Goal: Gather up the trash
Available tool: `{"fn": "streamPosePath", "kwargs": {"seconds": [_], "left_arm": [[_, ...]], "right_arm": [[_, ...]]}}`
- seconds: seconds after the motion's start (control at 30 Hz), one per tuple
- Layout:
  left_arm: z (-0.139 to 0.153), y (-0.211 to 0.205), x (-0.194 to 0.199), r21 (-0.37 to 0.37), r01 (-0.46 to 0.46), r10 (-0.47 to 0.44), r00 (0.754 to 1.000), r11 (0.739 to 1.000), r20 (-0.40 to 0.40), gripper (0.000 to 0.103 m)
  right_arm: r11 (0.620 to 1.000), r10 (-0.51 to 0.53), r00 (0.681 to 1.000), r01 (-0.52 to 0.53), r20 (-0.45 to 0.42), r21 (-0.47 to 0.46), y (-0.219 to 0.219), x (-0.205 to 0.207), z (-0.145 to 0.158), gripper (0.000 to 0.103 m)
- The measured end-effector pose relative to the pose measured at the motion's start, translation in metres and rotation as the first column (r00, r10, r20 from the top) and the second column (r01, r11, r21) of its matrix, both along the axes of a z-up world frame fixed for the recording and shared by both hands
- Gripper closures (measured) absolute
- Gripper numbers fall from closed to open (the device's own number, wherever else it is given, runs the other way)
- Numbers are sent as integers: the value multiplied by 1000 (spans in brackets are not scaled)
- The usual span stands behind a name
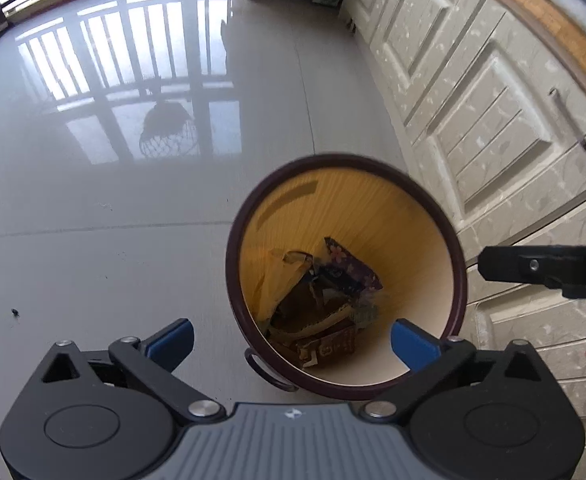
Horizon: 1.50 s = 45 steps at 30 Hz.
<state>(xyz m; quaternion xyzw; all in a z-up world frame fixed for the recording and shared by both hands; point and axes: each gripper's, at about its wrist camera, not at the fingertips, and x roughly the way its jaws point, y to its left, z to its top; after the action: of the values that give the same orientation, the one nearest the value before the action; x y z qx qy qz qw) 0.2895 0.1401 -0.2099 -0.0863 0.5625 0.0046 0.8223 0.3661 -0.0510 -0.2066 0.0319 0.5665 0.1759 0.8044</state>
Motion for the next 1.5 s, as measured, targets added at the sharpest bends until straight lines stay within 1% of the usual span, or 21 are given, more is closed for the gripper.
{"fn": "streamPosePath", "kwargs": {"seconds": [0.13,0.37,0.63,0.77,1.03,1.27,1.5], "left_arm": [[28,-1,-7,7,-13,13,999,1000,35,0],[93,-10,-26,31,-23,19,994,999,106,0],[154,-31,-52,64,-22,9,982,998,190,0],[180,-39,-67,66,-29,13,973,997,231,0],[217,-52,-111,96,-67,34,949,993,313,0],[235,-63,-148,123,-108,54,924,986,377,0],[253,-79,-173,193,-86,-8,898,977,441,0]], "right_arm": [[999,34,998,-33,44,-19,-3,-10,29,0],[998,57,990,-52,132,-42,-13,-31,89,0],[999,46,972,-38,229,-37,-31,-58,155,0],[999,37,963,-31,266,-27,-38,-74,180,0],[997,69,942,-53,329,-60,-51,-118,208,0],[994,85,907,-52,413,-91,-71,-160,226,0],[996,61,877,-26,477,-80,-89,-195,236,0]]}}
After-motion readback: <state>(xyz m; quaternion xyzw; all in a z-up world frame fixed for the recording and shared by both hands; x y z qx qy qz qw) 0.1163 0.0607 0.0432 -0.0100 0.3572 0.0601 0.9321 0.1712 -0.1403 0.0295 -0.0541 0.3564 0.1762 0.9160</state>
